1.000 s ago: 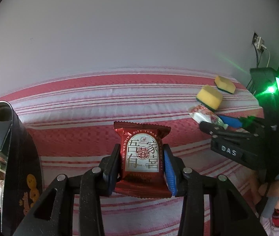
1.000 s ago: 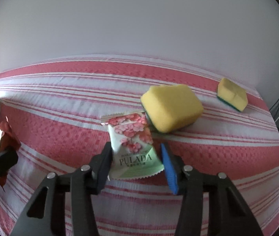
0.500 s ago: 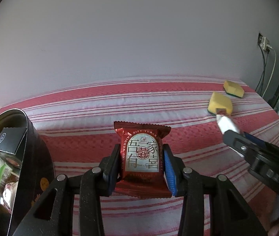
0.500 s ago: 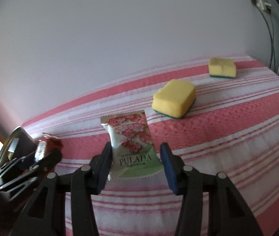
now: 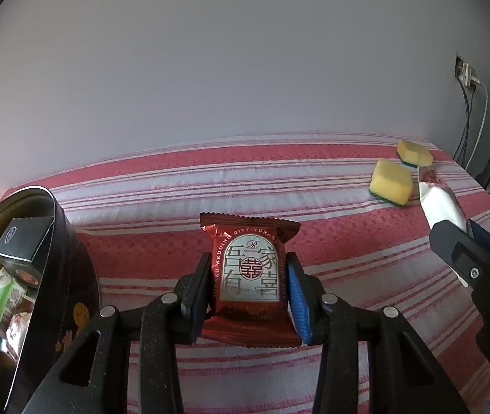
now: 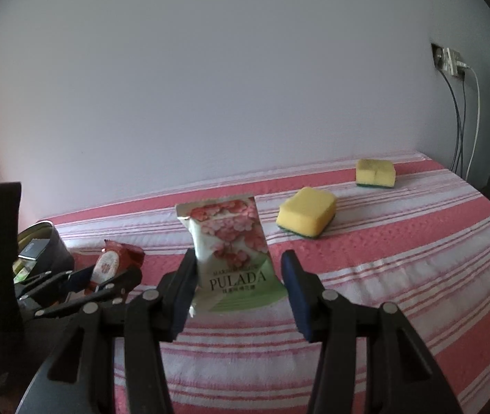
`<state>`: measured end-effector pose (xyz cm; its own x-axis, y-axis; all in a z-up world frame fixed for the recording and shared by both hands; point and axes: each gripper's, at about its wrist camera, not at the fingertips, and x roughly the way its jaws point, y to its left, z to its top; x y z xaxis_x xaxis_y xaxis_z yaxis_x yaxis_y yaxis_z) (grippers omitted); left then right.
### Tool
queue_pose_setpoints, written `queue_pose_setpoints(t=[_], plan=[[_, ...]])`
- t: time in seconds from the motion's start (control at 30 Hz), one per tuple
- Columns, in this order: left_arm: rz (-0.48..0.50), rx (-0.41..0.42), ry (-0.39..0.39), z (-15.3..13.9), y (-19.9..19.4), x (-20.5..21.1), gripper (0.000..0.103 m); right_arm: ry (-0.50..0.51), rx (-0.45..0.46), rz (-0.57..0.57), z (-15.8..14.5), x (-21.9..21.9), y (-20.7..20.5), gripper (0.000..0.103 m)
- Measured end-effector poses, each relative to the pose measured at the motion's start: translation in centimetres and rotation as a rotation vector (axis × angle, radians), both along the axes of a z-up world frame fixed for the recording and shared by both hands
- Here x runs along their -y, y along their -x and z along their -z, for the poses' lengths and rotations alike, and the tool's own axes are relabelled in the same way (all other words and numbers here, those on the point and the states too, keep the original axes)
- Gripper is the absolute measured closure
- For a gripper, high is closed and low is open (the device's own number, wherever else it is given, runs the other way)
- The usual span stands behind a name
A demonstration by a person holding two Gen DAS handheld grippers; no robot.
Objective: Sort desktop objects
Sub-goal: 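Carry the red packet and PULADA packet over the metal tin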
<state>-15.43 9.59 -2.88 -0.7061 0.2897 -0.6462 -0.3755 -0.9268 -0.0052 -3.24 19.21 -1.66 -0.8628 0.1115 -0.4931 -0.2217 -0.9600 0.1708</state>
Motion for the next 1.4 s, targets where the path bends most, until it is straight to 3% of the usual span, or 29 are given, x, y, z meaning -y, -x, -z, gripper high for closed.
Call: queue_pose_setpoints(t=[0.43, 0.93, 1.3, 1.4], plan=[[-0.001, -0.007, -0.067, -0.2, -1.8, 2.7, 0.059, 0.029, -0.042, -0.048, -0.1, 1.5, -1.8, 0.053], [-0.019, -0.085, -0.131, -1.0, -4.5, 7.2, 0.060, 0.176, -0.070, -0.071, 0.1, 3.3, -3.9, 0.053], [-0.106, -0.139, -0.167, -1.3, -6.6, 13.2, 0.059, 0.138, -0.082, -0.156, -0.2, 7.7, -3.5, 0.053], [-0.086, -0.134, -0.203, -1.3, -7.1, 14.5, 0.060, 0.130, -0.093, -0.187, -0.3, 9.2, -3.7, 0.053]])
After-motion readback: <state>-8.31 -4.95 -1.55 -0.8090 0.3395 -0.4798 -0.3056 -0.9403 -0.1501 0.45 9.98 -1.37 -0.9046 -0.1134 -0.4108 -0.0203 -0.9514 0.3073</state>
